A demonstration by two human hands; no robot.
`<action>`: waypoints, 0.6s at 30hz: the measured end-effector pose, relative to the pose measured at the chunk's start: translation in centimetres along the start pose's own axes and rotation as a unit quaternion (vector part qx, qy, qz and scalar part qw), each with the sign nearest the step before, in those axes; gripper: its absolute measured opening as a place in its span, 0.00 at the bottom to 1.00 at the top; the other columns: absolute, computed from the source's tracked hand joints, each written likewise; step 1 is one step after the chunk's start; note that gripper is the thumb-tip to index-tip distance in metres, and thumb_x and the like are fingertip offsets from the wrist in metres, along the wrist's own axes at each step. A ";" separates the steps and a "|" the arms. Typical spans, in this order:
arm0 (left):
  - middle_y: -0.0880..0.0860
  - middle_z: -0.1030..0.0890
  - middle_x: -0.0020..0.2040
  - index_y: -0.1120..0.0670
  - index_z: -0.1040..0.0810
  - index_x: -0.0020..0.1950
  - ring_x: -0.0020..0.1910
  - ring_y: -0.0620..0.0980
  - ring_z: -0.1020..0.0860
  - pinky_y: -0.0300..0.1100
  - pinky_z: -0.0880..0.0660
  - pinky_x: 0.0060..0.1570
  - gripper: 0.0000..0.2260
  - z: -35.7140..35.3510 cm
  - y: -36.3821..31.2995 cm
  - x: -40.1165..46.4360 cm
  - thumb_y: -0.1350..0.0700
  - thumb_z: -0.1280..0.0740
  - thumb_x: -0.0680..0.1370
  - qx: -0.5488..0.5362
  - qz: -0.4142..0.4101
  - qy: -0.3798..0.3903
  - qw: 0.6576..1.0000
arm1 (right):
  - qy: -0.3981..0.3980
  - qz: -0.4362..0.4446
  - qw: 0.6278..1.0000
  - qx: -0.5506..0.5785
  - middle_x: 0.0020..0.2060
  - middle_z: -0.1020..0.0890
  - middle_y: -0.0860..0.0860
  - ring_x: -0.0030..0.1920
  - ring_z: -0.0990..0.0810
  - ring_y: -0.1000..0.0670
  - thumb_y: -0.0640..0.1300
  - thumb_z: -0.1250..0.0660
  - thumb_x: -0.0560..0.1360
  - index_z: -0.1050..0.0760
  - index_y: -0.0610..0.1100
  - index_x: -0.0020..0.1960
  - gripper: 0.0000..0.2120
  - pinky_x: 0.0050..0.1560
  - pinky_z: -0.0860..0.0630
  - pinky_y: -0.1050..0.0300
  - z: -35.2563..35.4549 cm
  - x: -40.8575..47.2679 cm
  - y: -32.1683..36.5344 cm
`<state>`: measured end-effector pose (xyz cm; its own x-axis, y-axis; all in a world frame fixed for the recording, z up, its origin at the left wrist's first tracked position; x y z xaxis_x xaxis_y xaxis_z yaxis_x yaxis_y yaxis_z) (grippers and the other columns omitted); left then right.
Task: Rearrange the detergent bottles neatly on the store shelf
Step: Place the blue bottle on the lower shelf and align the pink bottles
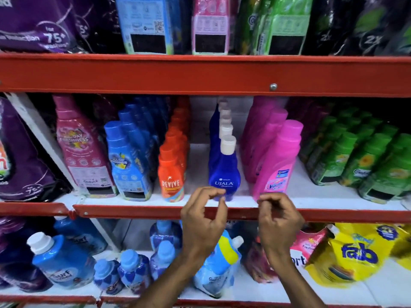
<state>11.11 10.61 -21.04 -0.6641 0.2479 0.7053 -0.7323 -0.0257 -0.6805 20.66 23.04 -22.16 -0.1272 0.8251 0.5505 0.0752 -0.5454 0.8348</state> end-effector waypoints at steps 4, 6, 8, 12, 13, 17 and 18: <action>0.44 0.14 0.50 0.50 0.16 0.58 0.50 0.35 0.18 0.27 0.24 0.55 0.12 -4.5 -1.3 -0.8 0.58 0.29 0.75 -0.026 0.052 0.100 0.993 | -0.036 -0.043 0.998 -0.042 0.42 0.17 0.46 0.42 0.18 0.45 0.36 0.34 0.72 0.23 0.45 0.47 0.06 0.46 0.19 0.44 2.5 3.3 -2.1; 0.45 0.14 0.55 0.50 0.18 0.64 0.54 0.40 0.16 0.38 0.20 0.60 0.17 -6.3 -1.4 -1.0 0.53 0.30 0.76 -0.036 0.090 0.142 0.985 | 0.009 -0.081 0.995 -0.062 0.51 0.18 0.44 0.47 0.17 0.46 0.39 0.35 0.72 0.25 0.44 0.56 0.13 0.51 0.19 0.47 3.2 4.7 -2.9; 0.47 0.15 0.59 0.51 0.21 0.68 0.56 0.45 0.16 0.44 0.19 0.61 0.21 -7.5 -1.4 -0.9 0.47 0.33 0.76 -0.020 0.104 0.161 0.981 | 0.079 -0.094 0.987 -0.101 0.58 0.18 0.43 0.52 0.17 0.45 0.36 0.35 0.73 0.26 0.42 0.64 0.19 0.54 0.22 0.53 3.5 5.8 -3.4; 0.49 0.14 0.58 0.54 0.22 0.68 0.56 0.47 0.15 0.48 0.18 0.60 0.21 -9.2 -1.5 -0.5 0.50 0.31 0.76 -0.001 0.109 0.161 0.981 | 0.169 -0.046 0.970 -0.171 0.49 0.13 0.45 0.45 0.15 0.45 0.32 0.36 0.73 0.22 0.43 0.64 0.21 0.50 0.19 0.52 3.7 7.0 -3.2; 0.49 0.14 0.57 0.54 0.21 0.67 0.55 0.46 0.15 0.48 0.18 0.60 0.20 -9.5 -1.5 -0.5 0.50 0.32 0.76 0.002 0.111 0.163 0.980 | 0.173 -0.039 0.968 -0.177 0.46 0.12 0.46 0.43 0.15 0.45 0.33 0.36 0.72 0.21 0.44 0.64 0.21 0.48 0.19 0.51 3.8 7.1 -3.3; 0.48 0.13 0.54 0.53 0.21 0.65 0.53 0.47 0.15 0.49 0.18 0.57 0.18 -10.3 -0.9 -0.4 0.48 0.33 0.77 0.027 0.111 0.169 0.979 | 0.178 -0.041 0.970 -0.158 0.44 0.12 0.50 0.41 0.15 0.49 0.33 0.35 0.72 0.19 0.46 0.61 0.20 0.47 0.20 0.56 4.2 7.2 -3.3; 0.48 0.13 0.54 0.52 0.21 0.64 0.52 0.47 0.15 0.50 0.18 0.56 0.17 -10.3 -0.9 -0.3 0.48 0.33 0.78 0.033 0.109 0.167 0.979 | 0.179 -0.041 0.972 -0.148 0.44 0.12 0.51 0.42 0.15 0.51 0.32 0.35 0.72 0.18 0.45 0.60 0.19 0.49 0.20 0.59 4.3 7.3 -3.3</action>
<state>13.52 20.57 -22.74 -0.7281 0.5314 0.4331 -0.5939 -0.1734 -0.7857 23.71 31.50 -20.87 -0.4599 0.7929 0.3997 -0.2317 -0.5417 0.8080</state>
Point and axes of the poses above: each hand's wrist, its own x-axis towards the middle knuckle, its own z-axis out of the back of the hand, y = z × x, the point moved 1 cm from there along x, towards the middle knuckle
